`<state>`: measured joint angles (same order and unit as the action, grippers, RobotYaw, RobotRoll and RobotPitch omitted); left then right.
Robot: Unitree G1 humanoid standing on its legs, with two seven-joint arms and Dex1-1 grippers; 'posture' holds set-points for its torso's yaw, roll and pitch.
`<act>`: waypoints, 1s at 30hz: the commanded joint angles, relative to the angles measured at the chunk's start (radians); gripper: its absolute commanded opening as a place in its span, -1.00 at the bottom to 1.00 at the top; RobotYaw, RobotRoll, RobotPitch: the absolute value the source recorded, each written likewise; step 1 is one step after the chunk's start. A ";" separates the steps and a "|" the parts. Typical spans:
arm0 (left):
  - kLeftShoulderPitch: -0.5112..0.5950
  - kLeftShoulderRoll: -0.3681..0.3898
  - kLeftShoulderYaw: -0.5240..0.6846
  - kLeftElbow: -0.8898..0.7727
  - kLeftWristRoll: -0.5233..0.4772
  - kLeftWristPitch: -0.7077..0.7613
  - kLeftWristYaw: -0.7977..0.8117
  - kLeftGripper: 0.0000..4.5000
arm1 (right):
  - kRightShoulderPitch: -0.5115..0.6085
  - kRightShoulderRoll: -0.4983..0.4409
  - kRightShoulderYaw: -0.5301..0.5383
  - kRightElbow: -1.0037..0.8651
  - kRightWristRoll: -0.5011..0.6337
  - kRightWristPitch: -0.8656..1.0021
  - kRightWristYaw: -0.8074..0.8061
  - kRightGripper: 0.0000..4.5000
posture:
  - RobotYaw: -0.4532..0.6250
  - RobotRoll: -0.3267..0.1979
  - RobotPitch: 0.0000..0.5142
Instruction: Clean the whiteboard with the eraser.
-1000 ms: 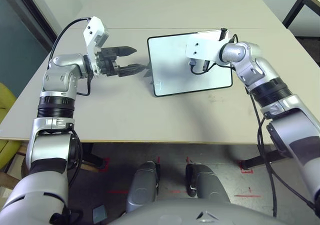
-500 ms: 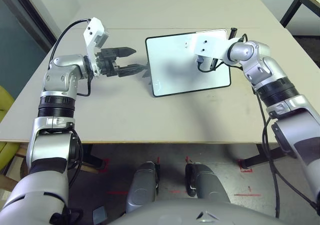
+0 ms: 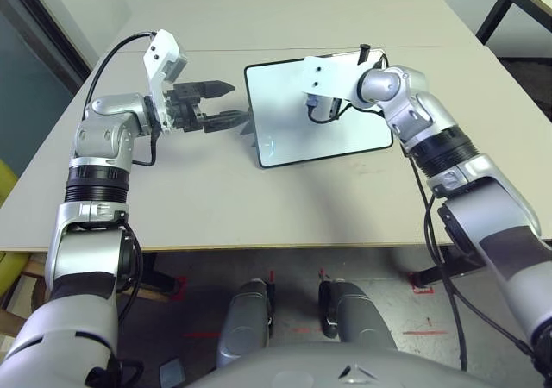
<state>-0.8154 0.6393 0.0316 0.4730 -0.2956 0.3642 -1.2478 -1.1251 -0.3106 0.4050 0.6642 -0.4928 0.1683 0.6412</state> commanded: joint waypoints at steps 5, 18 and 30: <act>0.013 0.006 0.008 -0.029 -0.014 0.010 0.005 1.00 | -0.016 -0.001 0.009 0.049 -0.007 -0.031 -0.017 -1.00 | 0.19 0.25 -0.65; 0.005 0.003 0.003 -0.018 -0.010 0.007 0.000 1.00 | 0.130 -0.129 0.028 -0.073 -0.023 -0.020 0.058 -1.00 | 0.16 0.25 -0.61; 0.010 0.016 0.012 0.003 -0.004 0.003 0.009 1.00 | 0.210 -0.237 -0.018 -0.096 -0.002 0.002 0.084 -1.00 | 0.16 0.25 -0.61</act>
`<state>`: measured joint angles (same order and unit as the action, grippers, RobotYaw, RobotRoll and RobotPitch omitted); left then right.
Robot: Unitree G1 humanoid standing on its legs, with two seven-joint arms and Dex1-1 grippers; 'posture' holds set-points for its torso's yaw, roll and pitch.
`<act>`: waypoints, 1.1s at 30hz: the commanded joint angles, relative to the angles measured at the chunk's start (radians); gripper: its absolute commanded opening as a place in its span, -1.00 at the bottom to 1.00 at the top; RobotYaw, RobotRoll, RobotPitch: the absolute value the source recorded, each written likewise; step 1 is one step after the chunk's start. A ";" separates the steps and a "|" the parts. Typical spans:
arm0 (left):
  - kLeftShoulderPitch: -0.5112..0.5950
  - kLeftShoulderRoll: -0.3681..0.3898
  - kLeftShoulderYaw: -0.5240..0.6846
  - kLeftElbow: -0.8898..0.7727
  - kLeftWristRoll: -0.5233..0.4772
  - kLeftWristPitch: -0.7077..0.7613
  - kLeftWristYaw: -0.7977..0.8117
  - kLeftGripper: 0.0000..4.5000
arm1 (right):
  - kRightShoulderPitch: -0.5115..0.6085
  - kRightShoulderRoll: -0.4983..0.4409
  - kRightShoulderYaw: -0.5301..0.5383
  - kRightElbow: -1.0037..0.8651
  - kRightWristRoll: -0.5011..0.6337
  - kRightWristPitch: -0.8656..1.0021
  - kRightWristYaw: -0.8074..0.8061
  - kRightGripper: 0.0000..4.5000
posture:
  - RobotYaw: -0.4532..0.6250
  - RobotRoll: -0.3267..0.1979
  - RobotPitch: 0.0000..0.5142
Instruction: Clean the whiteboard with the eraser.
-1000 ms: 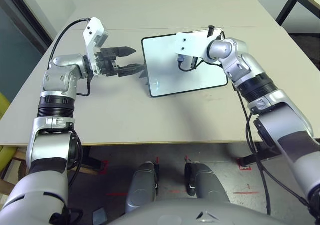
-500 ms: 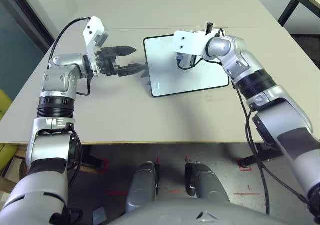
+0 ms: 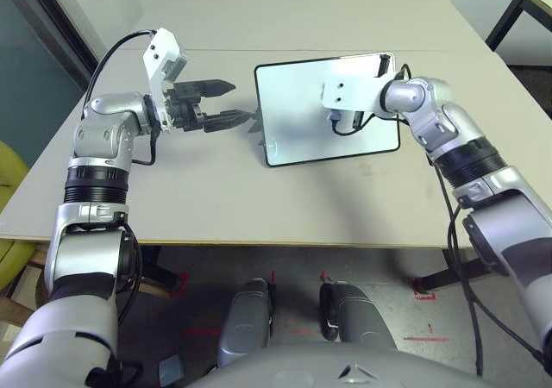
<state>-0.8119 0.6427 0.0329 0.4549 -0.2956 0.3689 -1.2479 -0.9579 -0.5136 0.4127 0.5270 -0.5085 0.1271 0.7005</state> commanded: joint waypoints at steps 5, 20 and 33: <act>0.022 0.024 0.032 0.044 0.000 -0.017 0.042 1.00 | 0.086 -0.069 -0.142 0.004 0.140 0.147 0.094 -1.00 | 0.16 0.25 -0.61; 0.045 0.060 0.056 0.063 -0.008 -0.019 0.052 1.00 | 0.200 -0.240 -0.435 -0.083 0.429 0.487 0.168 -1.00 | 0.16 0.25 -0.58; 0.023 0.050 0.043 0.062 -0.008 -0.014 0.034 1.00 | 0.175 -0.191 -0.414 0.273 0.399 0.399 -0.049 -1.00 | 0.15 0.25 -0.58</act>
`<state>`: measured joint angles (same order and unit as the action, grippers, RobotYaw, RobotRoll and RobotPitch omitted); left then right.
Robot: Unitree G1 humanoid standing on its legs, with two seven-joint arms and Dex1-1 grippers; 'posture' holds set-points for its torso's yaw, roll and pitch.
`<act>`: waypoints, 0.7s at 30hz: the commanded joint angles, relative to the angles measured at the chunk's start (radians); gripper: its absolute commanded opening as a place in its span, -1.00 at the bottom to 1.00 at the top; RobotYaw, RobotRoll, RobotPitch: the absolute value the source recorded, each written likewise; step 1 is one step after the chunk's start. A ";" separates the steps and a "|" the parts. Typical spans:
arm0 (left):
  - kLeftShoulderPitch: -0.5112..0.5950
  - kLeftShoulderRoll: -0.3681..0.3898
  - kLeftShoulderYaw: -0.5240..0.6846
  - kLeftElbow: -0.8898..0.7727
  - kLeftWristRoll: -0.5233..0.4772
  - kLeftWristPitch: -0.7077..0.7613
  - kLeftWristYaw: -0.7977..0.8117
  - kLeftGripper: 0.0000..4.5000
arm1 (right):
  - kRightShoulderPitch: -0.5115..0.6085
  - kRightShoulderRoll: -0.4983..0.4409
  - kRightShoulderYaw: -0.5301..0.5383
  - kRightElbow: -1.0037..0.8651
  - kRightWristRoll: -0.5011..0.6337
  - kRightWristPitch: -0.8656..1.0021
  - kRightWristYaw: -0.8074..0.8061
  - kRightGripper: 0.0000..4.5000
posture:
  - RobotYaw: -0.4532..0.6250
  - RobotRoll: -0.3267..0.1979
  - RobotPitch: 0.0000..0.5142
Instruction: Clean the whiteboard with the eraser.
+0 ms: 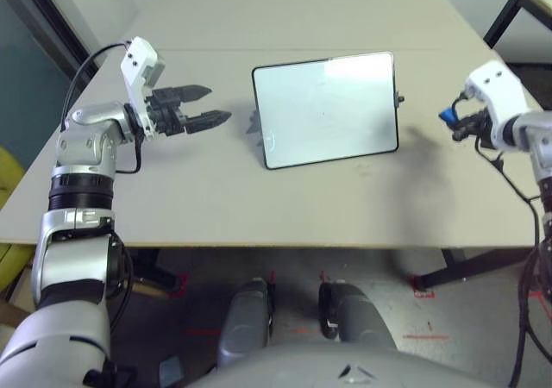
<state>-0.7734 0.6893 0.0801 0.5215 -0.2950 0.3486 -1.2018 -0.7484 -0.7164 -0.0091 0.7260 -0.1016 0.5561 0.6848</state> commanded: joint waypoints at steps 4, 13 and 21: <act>-0.023 0.003 -0.007 0.001 -0.006 0.005 -0.017 1.00 | -0.062 0.030 0.034 0.145 -0.012 -0.027 -0.012 -1.00 | 0.15 0.25 -0.58; -0.021 0.013 0.013 0.029 0.005 -0.015 0.014 1.00 | -0.127 -0.026 -0.038 0.141 0.062 0.001 -0.002 0.30 | 0.16 0.25 -0.59; -0.047 0.003 0.109 0.193 0.062 -0.169 0.329 1.00 | -0.126 -0.080 -0.199 0.221 0.126 -0.253 -0.199 0.99 | 0.15 0.25 -0.57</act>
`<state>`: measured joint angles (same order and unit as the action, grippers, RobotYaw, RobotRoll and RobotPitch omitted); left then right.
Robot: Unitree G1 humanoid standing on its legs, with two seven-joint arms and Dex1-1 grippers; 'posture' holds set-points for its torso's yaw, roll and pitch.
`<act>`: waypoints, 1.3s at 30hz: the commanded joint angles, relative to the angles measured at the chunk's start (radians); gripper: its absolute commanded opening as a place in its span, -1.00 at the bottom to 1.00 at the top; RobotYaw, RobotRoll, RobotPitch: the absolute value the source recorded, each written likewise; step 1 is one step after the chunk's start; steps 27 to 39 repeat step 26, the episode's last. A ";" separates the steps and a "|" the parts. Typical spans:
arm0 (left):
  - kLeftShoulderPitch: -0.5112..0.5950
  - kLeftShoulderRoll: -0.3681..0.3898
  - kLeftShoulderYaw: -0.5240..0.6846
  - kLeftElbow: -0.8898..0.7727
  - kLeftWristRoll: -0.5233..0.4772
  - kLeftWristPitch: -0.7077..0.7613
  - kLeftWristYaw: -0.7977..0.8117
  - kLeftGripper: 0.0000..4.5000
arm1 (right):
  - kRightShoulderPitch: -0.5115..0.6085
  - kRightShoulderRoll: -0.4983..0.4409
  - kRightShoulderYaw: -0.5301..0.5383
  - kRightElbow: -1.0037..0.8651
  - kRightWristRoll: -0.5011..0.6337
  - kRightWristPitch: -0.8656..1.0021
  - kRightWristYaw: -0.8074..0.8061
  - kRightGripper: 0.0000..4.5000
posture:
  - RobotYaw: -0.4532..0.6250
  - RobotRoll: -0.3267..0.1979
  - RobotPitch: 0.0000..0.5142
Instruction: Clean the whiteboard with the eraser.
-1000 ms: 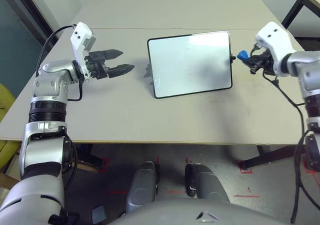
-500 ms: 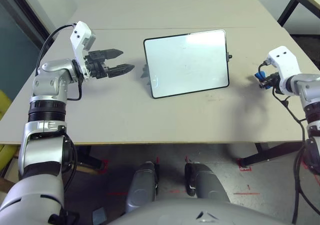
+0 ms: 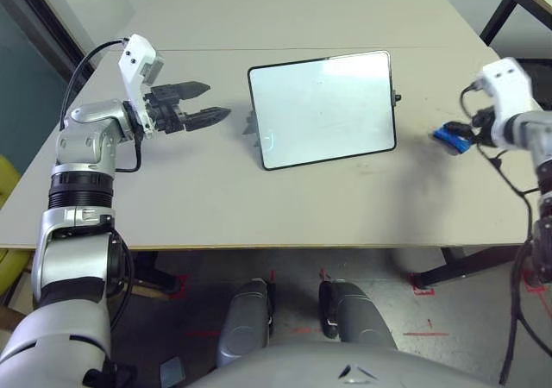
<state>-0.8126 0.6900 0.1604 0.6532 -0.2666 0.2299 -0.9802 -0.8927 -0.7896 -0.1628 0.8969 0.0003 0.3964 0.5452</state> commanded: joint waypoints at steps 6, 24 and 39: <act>0.008 -0.013 0.084 0.206 0.081 -0.154 0.397 1.00 | 0.063 0.026 -0.127 0.147 0.087 -0.304 -0.117 0.99 | 0.15 0.25 -0.55; 0.065 -0.097 0.146 0.354 0.108 -0.267 0.834 1.00 | 0.053 0.117 -0.209 0.342 0.146 -0.584 -0.317 0.99 | 0.19 0.25 -0.55; 0.062 -0.106 0.146 0.354 0.108 -0.268 0.831 1.00 | 0.052 0.119 -0.207 0.345 0.146 -0.578 -0.311 0.99 | 0.17 0.25 -0.54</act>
